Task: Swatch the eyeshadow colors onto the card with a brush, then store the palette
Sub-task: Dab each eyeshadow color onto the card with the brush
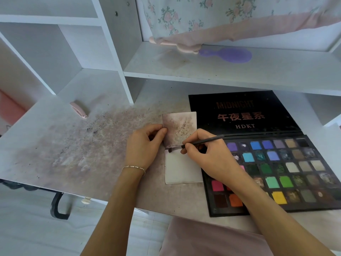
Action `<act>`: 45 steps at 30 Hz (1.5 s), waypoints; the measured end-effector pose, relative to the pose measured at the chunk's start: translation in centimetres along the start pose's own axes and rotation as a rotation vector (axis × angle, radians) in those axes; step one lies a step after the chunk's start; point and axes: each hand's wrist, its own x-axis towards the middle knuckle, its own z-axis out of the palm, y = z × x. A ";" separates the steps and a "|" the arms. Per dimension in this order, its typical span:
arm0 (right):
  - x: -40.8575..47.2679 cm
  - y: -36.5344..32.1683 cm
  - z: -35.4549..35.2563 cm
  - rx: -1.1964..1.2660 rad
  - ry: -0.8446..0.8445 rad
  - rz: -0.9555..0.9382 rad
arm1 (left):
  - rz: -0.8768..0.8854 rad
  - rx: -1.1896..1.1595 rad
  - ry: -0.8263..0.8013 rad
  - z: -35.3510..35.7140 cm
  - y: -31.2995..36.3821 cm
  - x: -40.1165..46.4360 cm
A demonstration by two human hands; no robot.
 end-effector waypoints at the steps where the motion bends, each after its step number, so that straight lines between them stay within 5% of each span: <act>1: 0.0 0.0 0.0 -0.005 0.000 -0.001 | -0.001 0.002 0.003 0.0 0.0 0.0; 45: 0.1 0.2 0.1 -0.023 -0.001 -0.012 | 0.010 -0.001 -0.011 0.0 -0.1 0.0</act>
